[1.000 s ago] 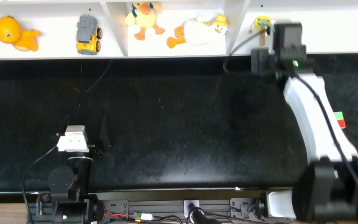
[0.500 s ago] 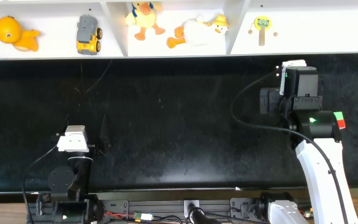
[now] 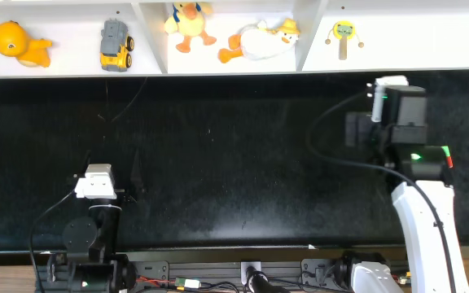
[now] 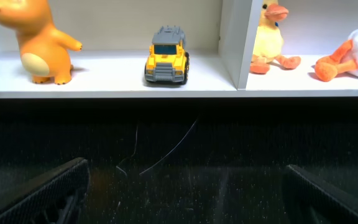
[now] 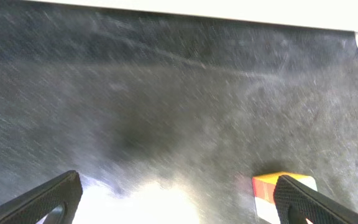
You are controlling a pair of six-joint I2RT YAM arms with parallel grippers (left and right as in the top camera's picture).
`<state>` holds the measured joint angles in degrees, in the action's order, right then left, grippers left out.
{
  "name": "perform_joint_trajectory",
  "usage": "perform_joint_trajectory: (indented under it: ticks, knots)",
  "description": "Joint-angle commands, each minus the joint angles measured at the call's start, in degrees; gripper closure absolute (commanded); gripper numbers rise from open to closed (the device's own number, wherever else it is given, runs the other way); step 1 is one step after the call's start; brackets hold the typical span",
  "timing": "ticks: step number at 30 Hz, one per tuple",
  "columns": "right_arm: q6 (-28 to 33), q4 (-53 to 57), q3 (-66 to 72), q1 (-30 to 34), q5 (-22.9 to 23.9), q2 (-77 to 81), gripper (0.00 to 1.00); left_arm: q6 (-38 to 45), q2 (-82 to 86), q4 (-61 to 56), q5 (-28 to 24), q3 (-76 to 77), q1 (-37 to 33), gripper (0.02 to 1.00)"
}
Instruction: Store Toys
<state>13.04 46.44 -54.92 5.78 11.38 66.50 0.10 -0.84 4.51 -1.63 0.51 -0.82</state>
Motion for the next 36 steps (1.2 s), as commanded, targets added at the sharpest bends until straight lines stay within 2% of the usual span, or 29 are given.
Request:
perform_joint_trajectory:
  ticks: [1,8,14,20,30,36]
  knots:
    - [15.7,-0.8,2.6,13.3,-11.3,-1.0,0.003,-0.6,0.7,0.3,0.3,-0.1,0.3,0.02]
    - [36.7,-0.8,3.1,36.8,-19.8,0.9,0.005,-0.6,0.7,0.3,0.3,-0.1,0.3,0.02]
    - [46.5,-0.8,3.1,48.5,-25.6,7.6,0.003,-0.6,0.7,0.3,0.3,-0.1,0.3,0.02]
    - [47.4,-1.4,3.1,51.2,-33.4,14.4,0.005,-0.6,0.7,0.3,0.3,-0.1,0.3,0.02]
    - [46.6,-8.0,3.1,51.0,-37.5,20.6,0.005,-0.6,0.7,0.3,0.3,-0.1,0.3,0.02]
    - [45.6,-7.6,3.1,49.4,-37.3,22.3,0.005,-0.6,0.7,0.3,0.3,-0.1,0.3,0.02]
